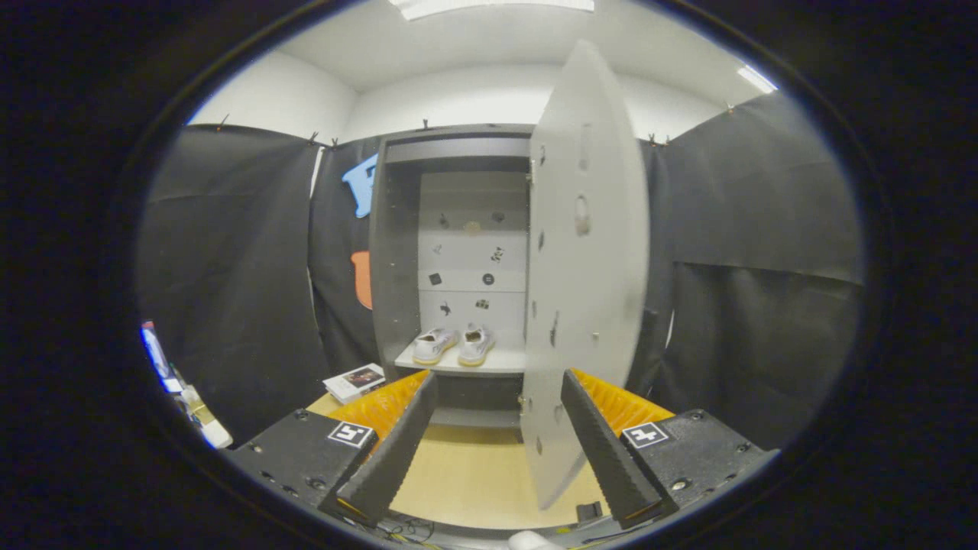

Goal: Open the shoe cabinet door, grab the shoes and put them into the shoe cabinet, then close the shoe cabinet door.

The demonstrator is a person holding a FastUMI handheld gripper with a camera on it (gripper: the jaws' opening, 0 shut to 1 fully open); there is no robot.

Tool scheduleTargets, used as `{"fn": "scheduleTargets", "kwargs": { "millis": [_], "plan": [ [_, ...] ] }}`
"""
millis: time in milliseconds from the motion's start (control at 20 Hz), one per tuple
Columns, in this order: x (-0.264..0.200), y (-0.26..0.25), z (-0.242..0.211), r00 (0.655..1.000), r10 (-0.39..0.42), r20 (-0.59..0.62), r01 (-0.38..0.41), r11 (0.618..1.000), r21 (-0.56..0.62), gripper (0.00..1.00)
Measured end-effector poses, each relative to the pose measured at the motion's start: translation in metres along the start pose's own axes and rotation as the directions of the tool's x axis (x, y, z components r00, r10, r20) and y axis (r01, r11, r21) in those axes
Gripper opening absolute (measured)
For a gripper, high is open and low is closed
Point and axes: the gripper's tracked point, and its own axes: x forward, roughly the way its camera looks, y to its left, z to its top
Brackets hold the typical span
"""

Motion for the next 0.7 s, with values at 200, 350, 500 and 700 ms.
{"fn": "scheduleTargets", "kwargs": {
  "millis": [200, 350, 500, 700],
  "plan": [
    [-0.022, -0.078, -0.001, 0.998, -0.067, 0.006, 0.067, 0.997, 0.027, 1.0],
    [-0.026, -0.131, -0.002, 0.995, -0.098, 0.003, 0.098, 0.995, 0.034, 1.0],
    [-0.012, -0.168, -0.005, 0.995, -0.097, 0.001, 0.097, 0.995, 0.029, 1.0],
    [0.024, -0.188, 0.0, 0.999, -0.031, -0.01, 0.031, 0.999, 0.022, 1.0]
  ]
}}
